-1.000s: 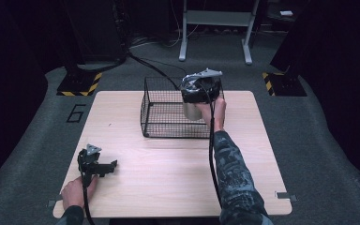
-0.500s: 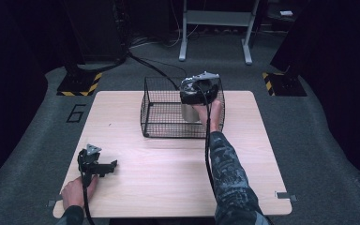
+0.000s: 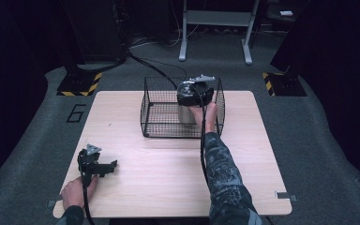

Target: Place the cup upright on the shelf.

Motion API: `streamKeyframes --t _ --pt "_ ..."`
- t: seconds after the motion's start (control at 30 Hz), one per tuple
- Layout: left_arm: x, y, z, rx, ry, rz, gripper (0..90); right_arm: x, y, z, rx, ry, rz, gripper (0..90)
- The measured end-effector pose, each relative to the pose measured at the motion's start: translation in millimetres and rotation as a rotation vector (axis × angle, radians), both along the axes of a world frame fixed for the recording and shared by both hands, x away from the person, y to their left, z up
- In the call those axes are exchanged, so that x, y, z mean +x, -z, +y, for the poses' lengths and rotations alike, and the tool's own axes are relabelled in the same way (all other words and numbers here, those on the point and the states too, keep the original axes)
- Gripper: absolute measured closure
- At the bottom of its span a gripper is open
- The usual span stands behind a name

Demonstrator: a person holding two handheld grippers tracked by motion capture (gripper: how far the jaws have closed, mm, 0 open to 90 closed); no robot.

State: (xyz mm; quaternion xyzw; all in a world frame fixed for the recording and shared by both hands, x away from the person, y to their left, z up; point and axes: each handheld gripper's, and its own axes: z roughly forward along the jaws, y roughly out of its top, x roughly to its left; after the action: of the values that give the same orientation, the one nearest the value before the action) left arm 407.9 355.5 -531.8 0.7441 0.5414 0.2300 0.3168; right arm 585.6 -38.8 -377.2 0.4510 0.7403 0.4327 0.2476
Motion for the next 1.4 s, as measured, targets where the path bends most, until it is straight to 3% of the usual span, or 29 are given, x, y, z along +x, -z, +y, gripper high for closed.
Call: streamKeyframes --t 0.8,1.4 --pt "0.0 -0.2 0.0 0.000 0.000 0.003 0.0 8.2 18.0 12.1 0.003 0.020 0.029 3.6" --pt "0.0 -0.2 0.1 0.001 0.000 0.003 0.0 13.8 27.4 21.5 -0.035 -0.001 0.025 3.6"
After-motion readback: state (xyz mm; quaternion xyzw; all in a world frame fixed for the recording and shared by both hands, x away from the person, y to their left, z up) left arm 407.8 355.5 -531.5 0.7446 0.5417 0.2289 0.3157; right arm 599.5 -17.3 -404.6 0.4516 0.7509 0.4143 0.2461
